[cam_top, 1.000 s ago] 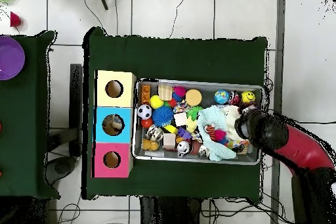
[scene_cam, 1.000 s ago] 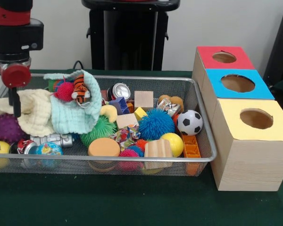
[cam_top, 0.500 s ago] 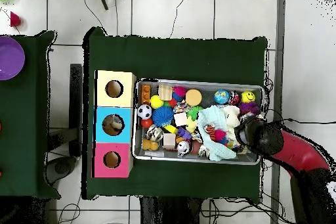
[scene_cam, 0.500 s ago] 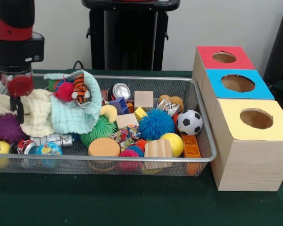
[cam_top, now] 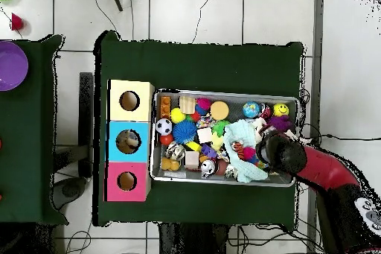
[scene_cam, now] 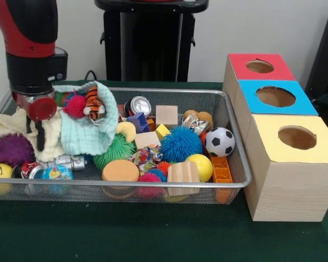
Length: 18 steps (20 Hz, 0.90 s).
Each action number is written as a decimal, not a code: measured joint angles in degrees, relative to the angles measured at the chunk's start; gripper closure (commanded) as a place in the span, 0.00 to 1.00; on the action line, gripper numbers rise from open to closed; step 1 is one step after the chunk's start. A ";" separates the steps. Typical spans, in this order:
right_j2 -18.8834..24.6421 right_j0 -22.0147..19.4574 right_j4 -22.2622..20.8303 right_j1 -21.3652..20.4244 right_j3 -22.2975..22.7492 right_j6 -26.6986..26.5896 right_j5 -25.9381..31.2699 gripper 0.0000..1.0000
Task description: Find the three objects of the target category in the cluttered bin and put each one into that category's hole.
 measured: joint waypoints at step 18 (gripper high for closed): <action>-4.49 7.50 9.37 0.28 6.20 0.00 -8.45 0.00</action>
